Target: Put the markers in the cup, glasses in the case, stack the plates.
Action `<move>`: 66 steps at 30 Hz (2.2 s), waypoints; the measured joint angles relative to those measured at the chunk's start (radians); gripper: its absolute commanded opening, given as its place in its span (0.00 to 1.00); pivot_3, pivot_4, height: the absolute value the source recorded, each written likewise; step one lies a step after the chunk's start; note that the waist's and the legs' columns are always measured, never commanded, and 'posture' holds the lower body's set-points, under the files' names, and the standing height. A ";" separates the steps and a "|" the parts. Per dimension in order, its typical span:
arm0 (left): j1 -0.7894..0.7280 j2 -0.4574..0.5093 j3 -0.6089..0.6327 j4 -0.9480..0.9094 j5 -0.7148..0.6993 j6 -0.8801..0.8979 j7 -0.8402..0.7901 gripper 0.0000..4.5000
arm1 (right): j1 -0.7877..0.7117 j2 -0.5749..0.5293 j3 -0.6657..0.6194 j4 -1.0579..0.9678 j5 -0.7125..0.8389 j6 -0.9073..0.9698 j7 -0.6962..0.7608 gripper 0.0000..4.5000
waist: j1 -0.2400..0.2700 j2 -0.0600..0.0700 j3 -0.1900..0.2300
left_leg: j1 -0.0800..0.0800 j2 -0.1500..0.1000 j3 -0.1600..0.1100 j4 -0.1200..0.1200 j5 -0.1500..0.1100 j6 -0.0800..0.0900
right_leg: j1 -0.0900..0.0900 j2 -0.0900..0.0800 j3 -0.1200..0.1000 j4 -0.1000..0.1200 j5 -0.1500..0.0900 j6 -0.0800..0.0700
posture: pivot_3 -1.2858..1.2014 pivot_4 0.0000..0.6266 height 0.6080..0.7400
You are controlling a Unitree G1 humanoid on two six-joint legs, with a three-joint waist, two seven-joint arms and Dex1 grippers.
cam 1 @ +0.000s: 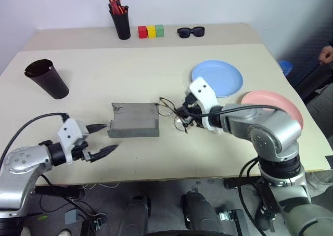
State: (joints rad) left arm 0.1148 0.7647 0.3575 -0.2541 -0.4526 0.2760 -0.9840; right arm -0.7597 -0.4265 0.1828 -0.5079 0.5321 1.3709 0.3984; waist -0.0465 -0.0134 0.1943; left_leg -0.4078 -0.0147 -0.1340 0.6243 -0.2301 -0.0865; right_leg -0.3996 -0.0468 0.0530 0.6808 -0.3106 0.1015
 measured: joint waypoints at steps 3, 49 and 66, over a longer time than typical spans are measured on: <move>0.025 -0.012 0.054 0.021 -0.037 0.003 0.002 0.90 | -0.043 0.027 0.066 0.030 -0.012 -0.057 0.023 0.01 | 0.000 0.000 0.000 | 0.000 0.000 0.001 -0.001 0.000 0.000 | 0.000 -0.001 0.000 -0.001 0.000 0.000 | 0.52 0.24 1.00; 0.046 0.028 0.100 -0.065 -0.087 0.144 0.062 0.78 | -0.101 0.224 0.313 0.366 -0.341 -0.422 0.239 0.79 | -0.019 -0.001 -0.001 | 0.000 0.005 0.002 -0.009 0.000 -0.001 | -0.005 0.002 0.000 -0.002 0.001 -0.003 | 0.52 0.24 1.00; -0.345 0.001 -0.069 0.101 -0.154 0.317 0.137 0.01 | 0.061 0.029 0.192 0.134 -0.272 -0.424 0.297 0.79 | -0.023 -0.002 -0.001 | 0.000 0.005 0.003 -0.009 0.001 -0.001 | -0.006 0.003 0.001 -0.002 0.002 -0.003 | 0.52 0.24 1.00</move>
State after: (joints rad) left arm -0.2305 0.7658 0.2887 -0.1528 -0.6066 0.5928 -0.8471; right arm -0.6987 -0.3970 0.3749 -0.3743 0.2605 0.9472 0.6957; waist -0.0698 -0.0152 0.1933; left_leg -0.4077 -0.0097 -0.1305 0.6149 -0.2294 -0.0877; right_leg -0.4055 -0.0436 0.0537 0.6791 -0.3089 0.0984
